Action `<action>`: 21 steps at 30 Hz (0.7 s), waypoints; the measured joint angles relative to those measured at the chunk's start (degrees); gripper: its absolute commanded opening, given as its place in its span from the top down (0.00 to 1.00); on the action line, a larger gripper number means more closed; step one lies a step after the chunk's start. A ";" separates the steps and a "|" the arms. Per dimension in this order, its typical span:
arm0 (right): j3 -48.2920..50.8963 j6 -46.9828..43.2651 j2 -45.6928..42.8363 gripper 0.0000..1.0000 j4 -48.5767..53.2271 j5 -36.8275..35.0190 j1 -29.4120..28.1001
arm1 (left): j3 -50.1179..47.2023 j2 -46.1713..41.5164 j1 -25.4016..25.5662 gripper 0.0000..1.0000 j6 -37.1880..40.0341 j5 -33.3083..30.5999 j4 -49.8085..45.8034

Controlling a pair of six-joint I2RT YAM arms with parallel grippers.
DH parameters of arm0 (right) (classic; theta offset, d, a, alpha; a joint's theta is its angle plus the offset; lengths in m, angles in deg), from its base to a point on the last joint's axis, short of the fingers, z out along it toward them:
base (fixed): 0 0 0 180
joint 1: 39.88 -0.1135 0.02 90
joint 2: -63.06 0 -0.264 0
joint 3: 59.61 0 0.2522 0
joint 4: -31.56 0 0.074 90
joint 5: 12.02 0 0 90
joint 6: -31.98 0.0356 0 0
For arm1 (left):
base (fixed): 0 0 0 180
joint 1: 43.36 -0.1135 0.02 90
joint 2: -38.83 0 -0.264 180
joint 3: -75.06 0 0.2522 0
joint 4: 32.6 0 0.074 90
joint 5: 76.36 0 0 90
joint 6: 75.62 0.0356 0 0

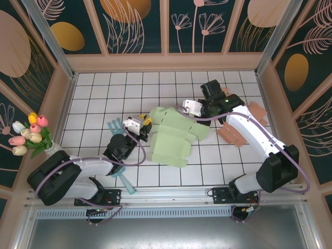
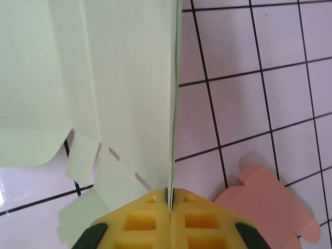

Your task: Fold the paper box

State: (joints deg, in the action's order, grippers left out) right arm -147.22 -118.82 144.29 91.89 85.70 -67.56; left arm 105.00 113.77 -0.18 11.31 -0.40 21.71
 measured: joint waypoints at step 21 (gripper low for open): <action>-6.03 2.69 6.56 1.00 2.75 -7.63 -2.43 | 6.73 -12.24 1.40 1.00 -34.73 8.72 -32.06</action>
State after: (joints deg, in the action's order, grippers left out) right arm -153.25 -116.13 150.85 94.64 78.07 -69.98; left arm 111.73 101.53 1.22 -23.42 8.32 -10.35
